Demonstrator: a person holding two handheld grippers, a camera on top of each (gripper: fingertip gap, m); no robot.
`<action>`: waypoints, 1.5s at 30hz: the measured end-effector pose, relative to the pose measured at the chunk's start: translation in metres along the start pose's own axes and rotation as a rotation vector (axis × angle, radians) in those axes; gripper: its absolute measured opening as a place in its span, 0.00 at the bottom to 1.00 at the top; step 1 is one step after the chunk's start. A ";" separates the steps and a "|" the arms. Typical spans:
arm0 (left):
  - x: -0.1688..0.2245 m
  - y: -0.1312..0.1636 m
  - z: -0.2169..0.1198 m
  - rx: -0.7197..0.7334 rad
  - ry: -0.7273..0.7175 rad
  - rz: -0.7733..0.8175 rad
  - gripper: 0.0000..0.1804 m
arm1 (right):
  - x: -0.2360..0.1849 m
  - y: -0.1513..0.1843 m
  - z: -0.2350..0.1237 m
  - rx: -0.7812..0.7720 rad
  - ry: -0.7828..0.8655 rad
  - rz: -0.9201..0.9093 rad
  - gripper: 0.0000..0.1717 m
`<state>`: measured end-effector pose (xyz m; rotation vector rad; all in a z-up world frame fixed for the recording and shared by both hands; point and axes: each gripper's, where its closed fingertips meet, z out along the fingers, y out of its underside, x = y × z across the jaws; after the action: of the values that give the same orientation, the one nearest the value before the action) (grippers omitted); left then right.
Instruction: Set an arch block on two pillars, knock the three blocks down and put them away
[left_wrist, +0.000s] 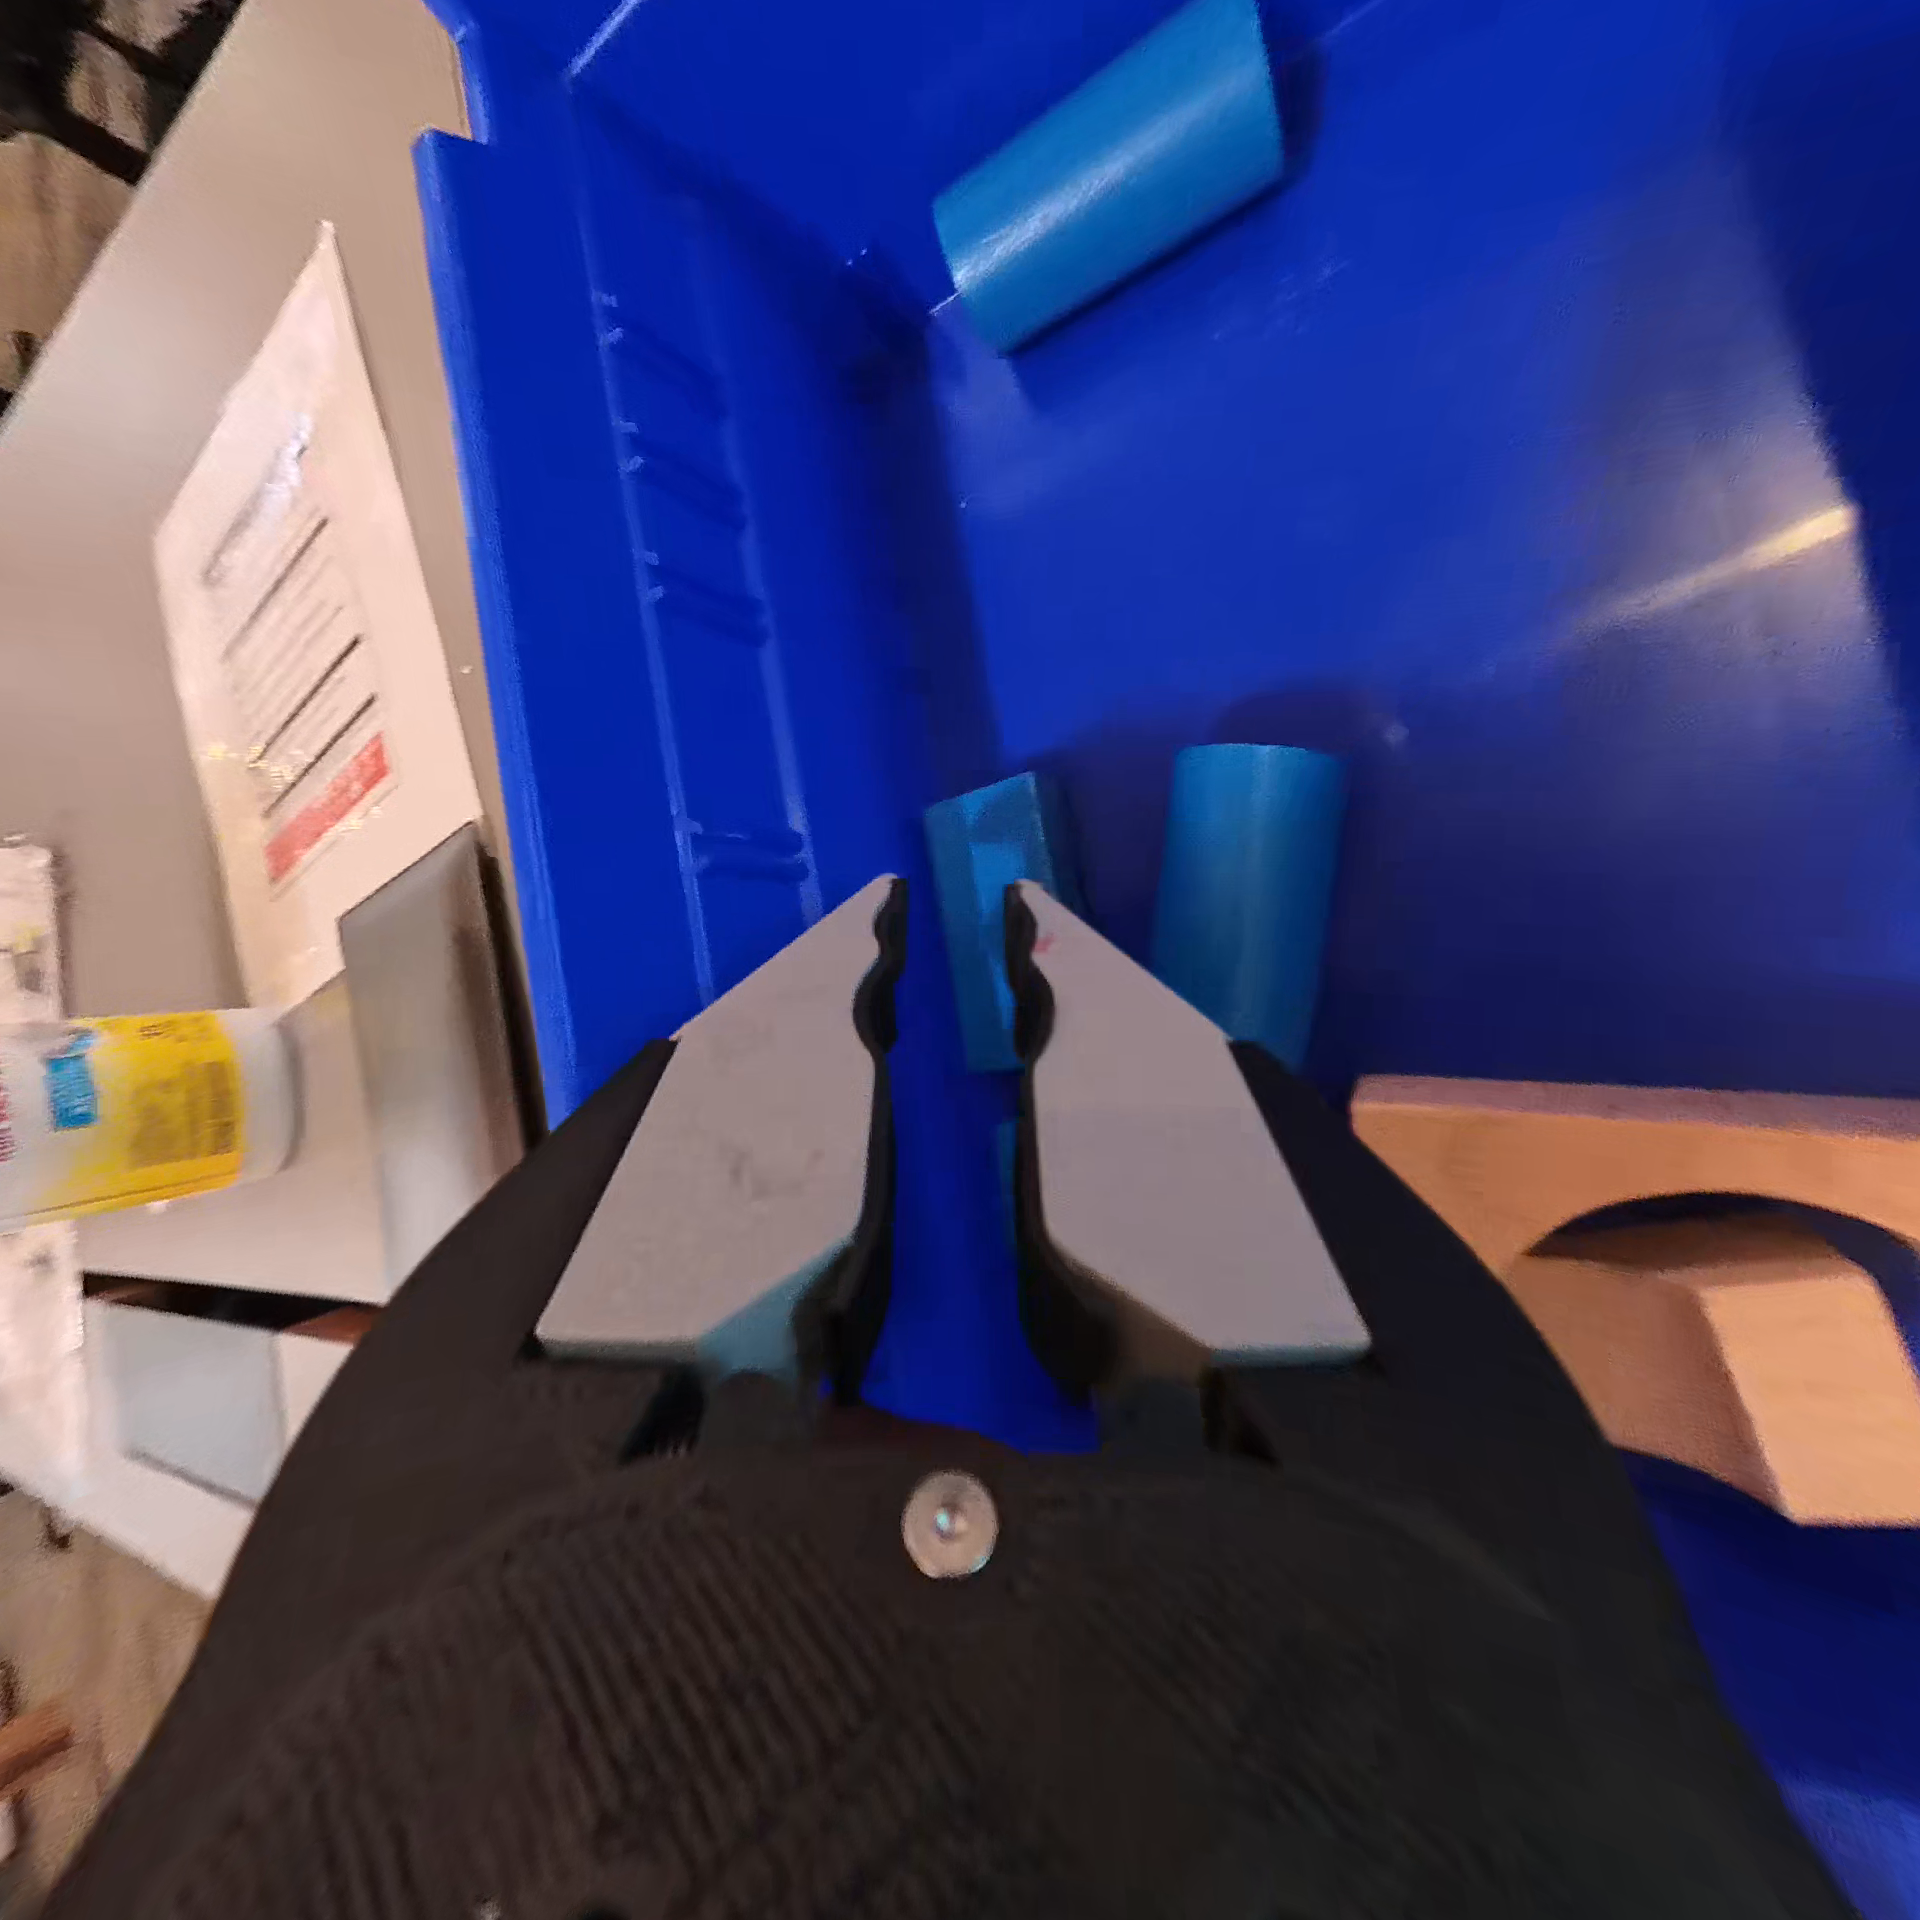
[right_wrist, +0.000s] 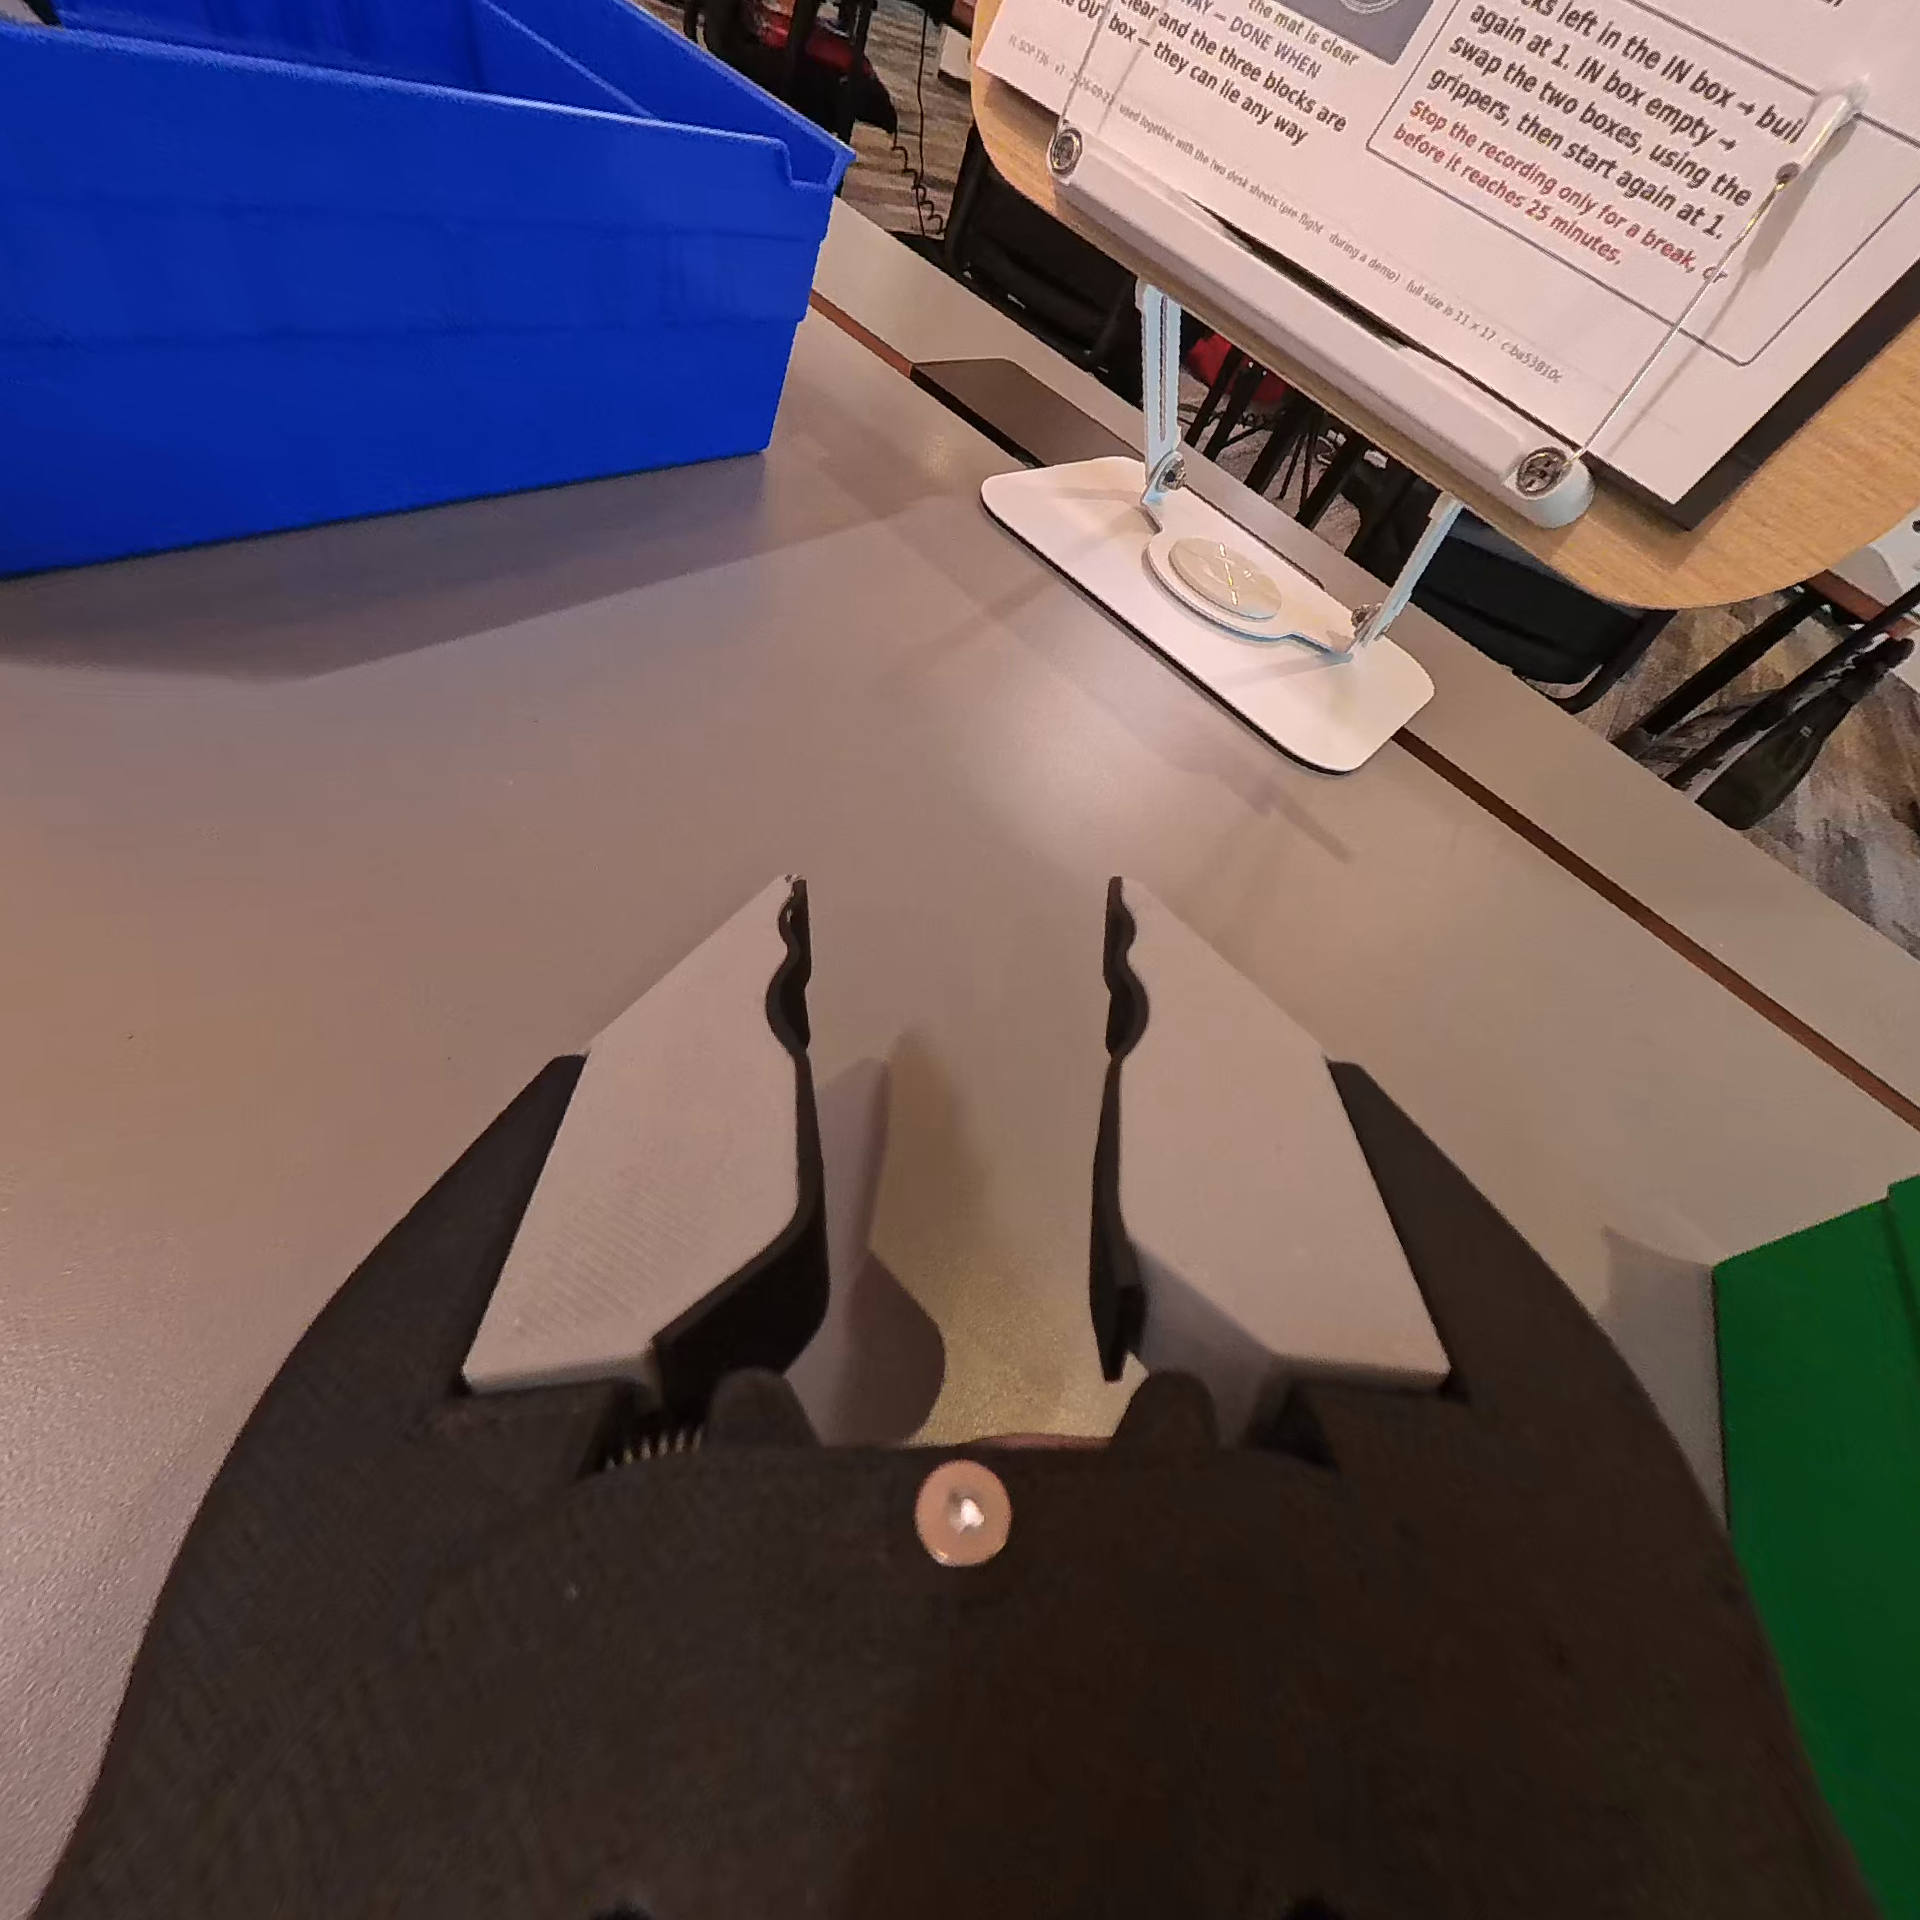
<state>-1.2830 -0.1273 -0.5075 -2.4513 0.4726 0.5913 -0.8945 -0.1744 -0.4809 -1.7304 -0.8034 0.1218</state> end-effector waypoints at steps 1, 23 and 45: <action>0.001 0.002 0.003 -0.021 -0.010 0.012 0.07 | 0.000 0.000 0.000 0.001 0.001 -0.002 0.31; 0.023 -0.001 0.016 -0.139 0.236 -0.165 0.23 | -0.009 -0.005 -0.002 0.014 -0.009 -0.069 0.31; 0.041 -0.001 0.003 -0.213 0.401 -0.134 0.07 | -0.012 -0.019 -0.011 0.086 0.000 -0.105 0.28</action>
<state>-1.2487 -0.1324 -0.5302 -2.7904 0.4114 0.0933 -0.9067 -0.1879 -0.4641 -1.6041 -0.8751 0.0842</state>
